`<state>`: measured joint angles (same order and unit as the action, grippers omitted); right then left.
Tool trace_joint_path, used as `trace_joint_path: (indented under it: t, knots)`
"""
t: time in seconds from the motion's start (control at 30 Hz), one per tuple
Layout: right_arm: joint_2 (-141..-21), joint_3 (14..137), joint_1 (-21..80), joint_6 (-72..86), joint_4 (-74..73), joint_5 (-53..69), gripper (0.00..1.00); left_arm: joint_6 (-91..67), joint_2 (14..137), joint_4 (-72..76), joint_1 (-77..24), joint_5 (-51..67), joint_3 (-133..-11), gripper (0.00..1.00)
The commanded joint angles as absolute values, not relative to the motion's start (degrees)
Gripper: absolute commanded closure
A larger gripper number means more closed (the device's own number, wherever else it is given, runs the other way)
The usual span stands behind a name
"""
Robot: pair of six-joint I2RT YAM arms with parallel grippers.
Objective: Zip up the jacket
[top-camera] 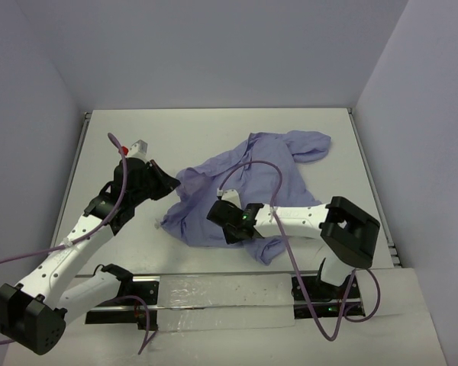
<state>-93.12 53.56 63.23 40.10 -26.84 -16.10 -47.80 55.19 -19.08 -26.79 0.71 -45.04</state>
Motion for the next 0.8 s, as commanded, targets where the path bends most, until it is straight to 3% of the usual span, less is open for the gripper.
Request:
trace_joint_path:
  t: [0.0,0.2,0.33,0.77]
  knots:
    - [-81.91,50.55,63.65,38.22,-19.22,-18.95,1.0,-47.41,54.29,-17.03,-26.38,1.37,-45.49,1.0]
    - [-57.74,31.36,63.55,27.01,12.42,-12.49,1.0,-45.87,54.55,-19.19,-26.28,0.35,-48.57,1.0]
    - [-47.15,25.51,63.34,22.16,21.15,-11.9,1.0,-46.05,53.97,-19.14,-26.1,0.41,-48.7,1.0]
    - [-46.11,17.89,63.09,11.65,36.67,-9.01,1.0,-48.08,54.58,-15.92,-26.1,3.66,-47.11,1.0]
